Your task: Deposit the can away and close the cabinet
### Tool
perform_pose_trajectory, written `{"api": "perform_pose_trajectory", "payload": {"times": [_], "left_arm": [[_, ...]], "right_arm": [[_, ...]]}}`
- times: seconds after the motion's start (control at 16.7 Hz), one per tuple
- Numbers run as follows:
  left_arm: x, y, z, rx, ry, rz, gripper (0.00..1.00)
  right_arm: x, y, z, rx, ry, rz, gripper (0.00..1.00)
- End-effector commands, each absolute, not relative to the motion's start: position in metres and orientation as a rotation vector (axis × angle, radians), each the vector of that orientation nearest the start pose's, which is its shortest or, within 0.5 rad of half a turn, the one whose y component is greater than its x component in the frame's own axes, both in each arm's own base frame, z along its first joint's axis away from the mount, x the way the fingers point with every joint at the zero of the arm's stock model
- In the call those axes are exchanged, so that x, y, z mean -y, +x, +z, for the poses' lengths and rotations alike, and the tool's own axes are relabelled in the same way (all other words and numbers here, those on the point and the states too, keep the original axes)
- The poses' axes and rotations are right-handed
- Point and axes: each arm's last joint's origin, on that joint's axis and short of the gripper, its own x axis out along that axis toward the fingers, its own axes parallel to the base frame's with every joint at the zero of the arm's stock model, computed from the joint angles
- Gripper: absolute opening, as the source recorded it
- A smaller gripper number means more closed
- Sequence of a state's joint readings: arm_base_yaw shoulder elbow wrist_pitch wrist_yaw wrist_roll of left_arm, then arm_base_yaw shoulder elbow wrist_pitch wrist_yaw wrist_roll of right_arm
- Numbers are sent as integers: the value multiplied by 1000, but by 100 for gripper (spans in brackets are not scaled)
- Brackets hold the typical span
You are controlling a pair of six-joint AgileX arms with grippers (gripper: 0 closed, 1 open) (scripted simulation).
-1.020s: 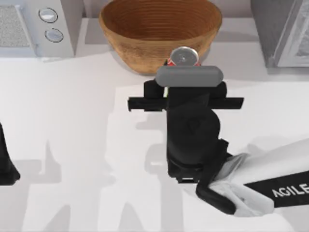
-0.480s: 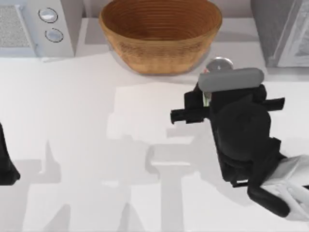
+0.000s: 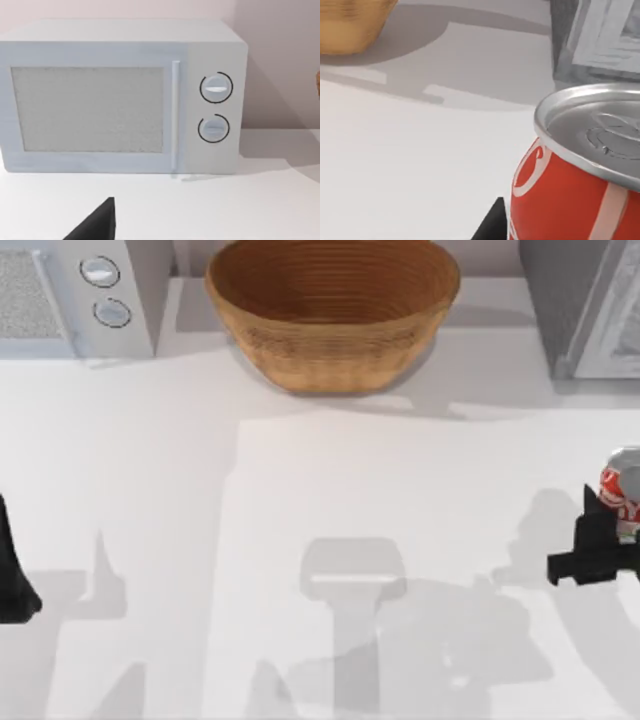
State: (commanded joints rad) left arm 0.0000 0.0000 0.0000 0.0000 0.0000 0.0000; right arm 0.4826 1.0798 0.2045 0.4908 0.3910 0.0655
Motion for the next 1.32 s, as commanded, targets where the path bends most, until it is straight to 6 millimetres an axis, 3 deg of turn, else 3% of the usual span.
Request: {"api": "perform_pose_trajectory", "payload": {"times": [0.24,0.54,0.9,1.32], "left_arm": [[1,106,160,0,0,0,100],[1,106,160,0,0,0,100],[1,106,160,0,0,0,100],[1,106,160,0,0,0,100]], "right_arm": [[-37,145,138,-341,-39,76,0],[-11,121,143,-185,10,46,0],[1,107,158,-12,2,2,0],[1,106,159,-4,2,2,0]]}}
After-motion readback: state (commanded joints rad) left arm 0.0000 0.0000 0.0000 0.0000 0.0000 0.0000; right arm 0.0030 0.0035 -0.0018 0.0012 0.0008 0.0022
